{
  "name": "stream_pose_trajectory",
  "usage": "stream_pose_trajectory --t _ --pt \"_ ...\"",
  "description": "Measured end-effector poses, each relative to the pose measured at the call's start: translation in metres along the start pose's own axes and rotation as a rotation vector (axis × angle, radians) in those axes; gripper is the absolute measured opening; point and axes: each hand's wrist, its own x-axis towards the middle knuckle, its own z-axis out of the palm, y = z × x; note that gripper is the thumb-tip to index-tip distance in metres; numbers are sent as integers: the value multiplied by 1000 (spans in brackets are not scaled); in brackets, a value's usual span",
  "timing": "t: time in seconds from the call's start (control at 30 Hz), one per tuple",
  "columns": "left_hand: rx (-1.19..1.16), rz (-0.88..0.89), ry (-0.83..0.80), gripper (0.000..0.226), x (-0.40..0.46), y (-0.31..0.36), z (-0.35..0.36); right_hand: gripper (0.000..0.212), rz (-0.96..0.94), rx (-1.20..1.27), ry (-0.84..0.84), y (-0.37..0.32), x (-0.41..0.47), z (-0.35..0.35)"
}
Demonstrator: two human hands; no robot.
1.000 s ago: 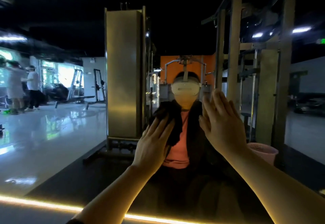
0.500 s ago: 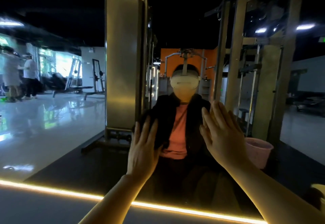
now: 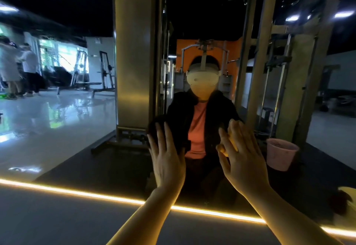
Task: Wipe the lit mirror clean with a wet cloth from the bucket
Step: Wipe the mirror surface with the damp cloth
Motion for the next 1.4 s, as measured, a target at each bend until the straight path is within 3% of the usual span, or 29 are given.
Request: stream_pose_trajectory --t 0.1,0.2,0.33,0.4,0.5,0.57,0.67,0.73,0.8,0.93,1.0,1.13,1.2,1.3,1.4 --pt "19 113 -37 92 -9 16 9 57 25 10 7 -8 -4 0" --pt "125 217 -109 89 -39 -21 8 57 8 20 4 -14 -19 4" --pt "-7 -139 -20 93 -42 -48 -2 66 34 18 -37 -22 -34 9" --pt "-60 -203 -12 94 -35 -36 1 70 66 23 -51 -30 -34 11" --pt "6 28 -79 91 -52 -28 11 72 41 45 -70 -48 -39 20" --pt "55 69 -128 93 -76 -47 15 76 33 61 -102 -56 -46 25" --pt "-21 -189 -77 99 -92 -82 7 76 41 89 -107 -56 -51 27" --pt "-143 -384 -31 91 -84 -82 0 76 41 92 -109 -55 -51 28" --pt "-232 -440 39 86 -78 -70 3 77 49 90 -117 -56 -50 29" --pt "-129 -135 -73 98 -113 -67 21 78 44 83 -131 -60 -54 30" --pt "-115 -182 -107 104 -128 -81 24 78 15 76 -149 -54 -56 28" --pt "-222 -413 15 80 -95 -68 15 74 -50 15 -187 -38 -53 18" --pt "-189 -273 14 80 -83 -52 15 74 -61 -12 -194 -33 -50 14" --pt "-36 17 -116 94 -95 -40 27 76 -55 -37 -197 -25 -55 11" --pt "-4 -17 -176 95 -114 -42 41 67 -33 -64 -193 -6 -73 8"
